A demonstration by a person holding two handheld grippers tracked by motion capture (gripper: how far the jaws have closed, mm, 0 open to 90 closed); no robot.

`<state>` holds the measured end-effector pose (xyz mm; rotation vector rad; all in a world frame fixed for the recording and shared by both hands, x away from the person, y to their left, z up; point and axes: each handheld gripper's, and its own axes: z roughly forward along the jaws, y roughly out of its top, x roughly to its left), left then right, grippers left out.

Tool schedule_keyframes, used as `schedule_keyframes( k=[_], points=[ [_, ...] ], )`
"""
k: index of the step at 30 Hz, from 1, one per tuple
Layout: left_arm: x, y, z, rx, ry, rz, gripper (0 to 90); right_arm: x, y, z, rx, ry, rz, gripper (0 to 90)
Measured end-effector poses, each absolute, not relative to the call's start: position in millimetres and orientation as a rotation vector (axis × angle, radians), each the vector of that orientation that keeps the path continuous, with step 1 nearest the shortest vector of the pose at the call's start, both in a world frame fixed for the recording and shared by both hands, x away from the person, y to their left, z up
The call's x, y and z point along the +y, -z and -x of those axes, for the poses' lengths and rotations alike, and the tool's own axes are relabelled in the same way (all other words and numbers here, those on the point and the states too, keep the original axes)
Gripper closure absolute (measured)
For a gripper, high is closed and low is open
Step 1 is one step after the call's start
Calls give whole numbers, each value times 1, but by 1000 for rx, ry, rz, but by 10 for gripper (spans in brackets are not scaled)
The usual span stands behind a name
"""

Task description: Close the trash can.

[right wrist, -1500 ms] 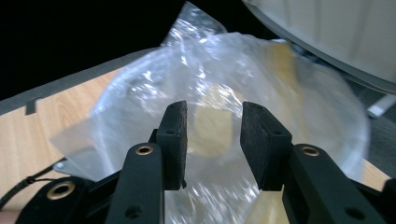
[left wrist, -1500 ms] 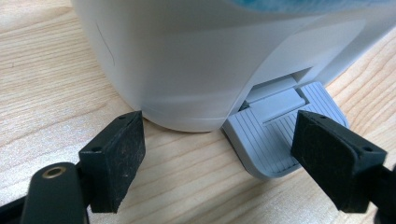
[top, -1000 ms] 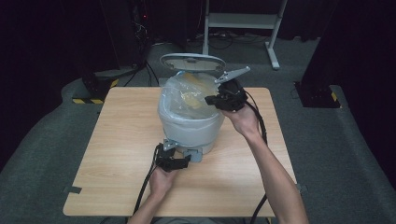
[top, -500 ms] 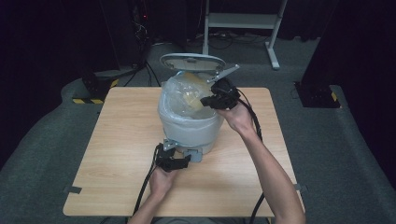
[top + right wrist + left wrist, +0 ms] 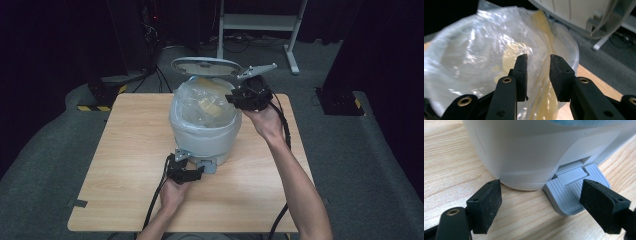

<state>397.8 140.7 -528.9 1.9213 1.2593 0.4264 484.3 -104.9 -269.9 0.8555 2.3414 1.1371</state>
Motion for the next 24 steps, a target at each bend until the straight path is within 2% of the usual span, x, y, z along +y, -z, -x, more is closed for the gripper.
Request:
schedule_keyframes(
  k=[2, 7, 13, 20, 24],
  points=[
    [141, 529, -398, 1259, -427, -1922, 177, -104, 274, -490, 2355, -1116, -881, 681],
    [141, 529, -398, 1259, -425, -1922, 177, -97, 284, -498, 2422, -1068, -869, 862],
    [141, 529, -398, 1260, -425, -1921, 177, -83, 292, -506, 2489, -975, -845, 899],
    [141, 529, -398, 1260, -426, -1922, 178, -73, 307, -516, 2529, -906, -878, 885],
    [141, 529, -398, 1260, -428, -1922, 178, -77, 304, -514, 2496, -939, -903, 700]
  ],
)
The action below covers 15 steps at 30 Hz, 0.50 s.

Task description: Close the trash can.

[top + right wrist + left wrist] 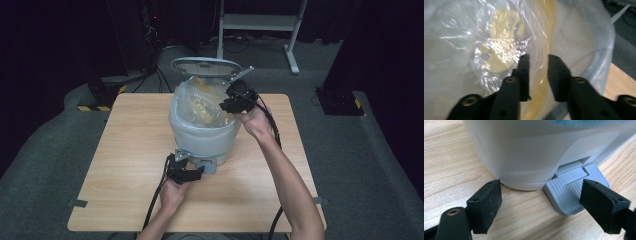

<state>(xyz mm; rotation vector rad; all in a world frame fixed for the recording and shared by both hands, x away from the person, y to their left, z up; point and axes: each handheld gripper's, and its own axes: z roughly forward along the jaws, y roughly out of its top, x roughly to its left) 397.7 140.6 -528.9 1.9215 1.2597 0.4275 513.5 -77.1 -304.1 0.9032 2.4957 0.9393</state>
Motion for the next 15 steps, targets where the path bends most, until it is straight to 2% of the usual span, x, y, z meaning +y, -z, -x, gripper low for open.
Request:
schedule_keyframes(
  k=[6, 15],
  points=[
    [141, 529, -398, 1260, -426, -1922, 179, -83, 292, -504, 2467, -1012, -881, 686],
    [141, 529, -398, 1259, -425, -1921, 179, -77, 298, -520, 2469, -989, -876, 810]
  ],
)
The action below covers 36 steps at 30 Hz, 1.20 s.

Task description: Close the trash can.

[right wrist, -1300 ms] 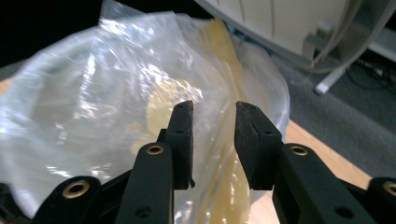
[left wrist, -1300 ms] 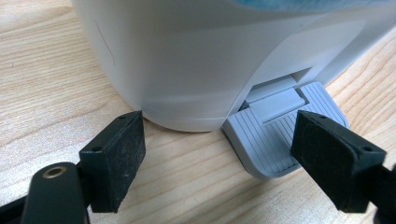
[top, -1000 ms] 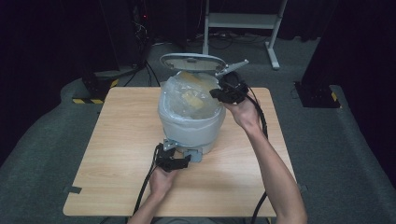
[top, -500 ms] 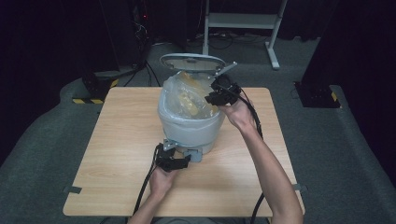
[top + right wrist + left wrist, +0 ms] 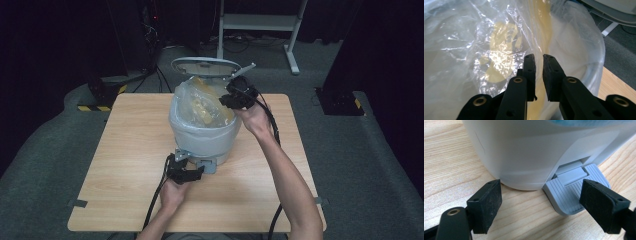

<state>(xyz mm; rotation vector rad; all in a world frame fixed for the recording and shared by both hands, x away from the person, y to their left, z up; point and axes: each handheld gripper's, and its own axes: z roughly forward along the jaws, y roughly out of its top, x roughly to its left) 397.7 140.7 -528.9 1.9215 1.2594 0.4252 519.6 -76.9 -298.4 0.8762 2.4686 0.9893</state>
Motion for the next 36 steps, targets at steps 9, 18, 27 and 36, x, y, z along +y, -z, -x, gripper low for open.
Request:
schedule_keyframes(
  k=[9, 18, 27, 36],
  points=[
    [141, 529, -398, 1259, -425, -1921, 180, -70, 302, -525, 2522, -927, -825, 900],
    [141, 529, -398, 1259, -427, -1922, 180, -96, 307, -512, 2451, -1217, -892, 773],
    [140, 529, -398, 1258, -427, -1922, 180, -116, 302, -490, 2315, -1428, -886, 650],
    [140, 529, -398, 1257, -426, -1925, 182, -133, 301, -475, 2238, -1503, -921, 598]
  ],
)
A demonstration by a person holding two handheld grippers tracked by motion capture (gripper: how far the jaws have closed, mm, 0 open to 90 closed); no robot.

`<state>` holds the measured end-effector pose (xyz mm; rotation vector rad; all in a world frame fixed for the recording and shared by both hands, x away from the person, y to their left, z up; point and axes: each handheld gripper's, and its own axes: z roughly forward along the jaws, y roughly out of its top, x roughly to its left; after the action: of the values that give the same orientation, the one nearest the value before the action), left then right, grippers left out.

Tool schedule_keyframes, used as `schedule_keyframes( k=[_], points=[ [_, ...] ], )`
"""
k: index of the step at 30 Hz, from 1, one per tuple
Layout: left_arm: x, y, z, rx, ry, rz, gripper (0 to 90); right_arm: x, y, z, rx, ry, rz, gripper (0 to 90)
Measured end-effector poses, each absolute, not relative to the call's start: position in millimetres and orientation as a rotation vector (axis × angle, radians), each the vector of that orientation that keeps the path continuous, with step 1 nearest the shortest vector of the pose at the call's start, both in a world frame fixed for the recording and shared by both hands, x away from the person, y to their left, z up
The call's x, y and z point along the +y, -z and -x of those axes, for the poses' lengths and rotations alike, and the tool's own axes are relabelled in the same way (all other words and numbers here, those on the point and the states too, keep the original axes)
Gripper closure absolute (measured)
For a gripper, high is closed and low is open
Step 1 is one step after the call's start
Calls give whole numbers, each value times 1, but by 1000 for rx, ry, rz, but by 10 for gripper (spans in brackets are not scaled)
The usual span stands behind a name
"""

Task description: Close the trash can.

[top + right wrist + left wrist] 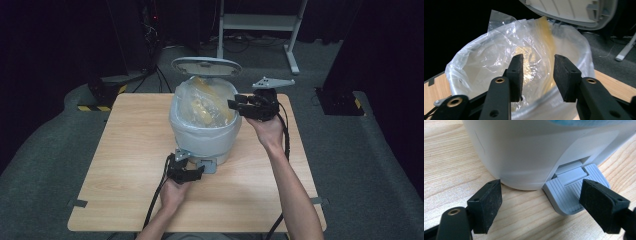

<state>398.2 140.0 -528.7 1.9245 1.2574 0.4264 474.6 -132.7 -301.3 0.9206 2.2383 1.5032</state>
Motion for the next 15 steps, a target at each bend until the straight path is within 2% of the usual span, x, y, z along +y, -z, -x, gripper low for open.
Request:
schedule_keyframes(
  k=[7, 15],
  points=[
    [139, 529, -398, 1256, -433, -1924, 182, -145, 300, -460, 2193, -1539, -914, 537],
    [137, 528, -397, 1251, -455, -1929, 182, -158, 299, -451, 2152, -1568, -921, 519]
  ],
)
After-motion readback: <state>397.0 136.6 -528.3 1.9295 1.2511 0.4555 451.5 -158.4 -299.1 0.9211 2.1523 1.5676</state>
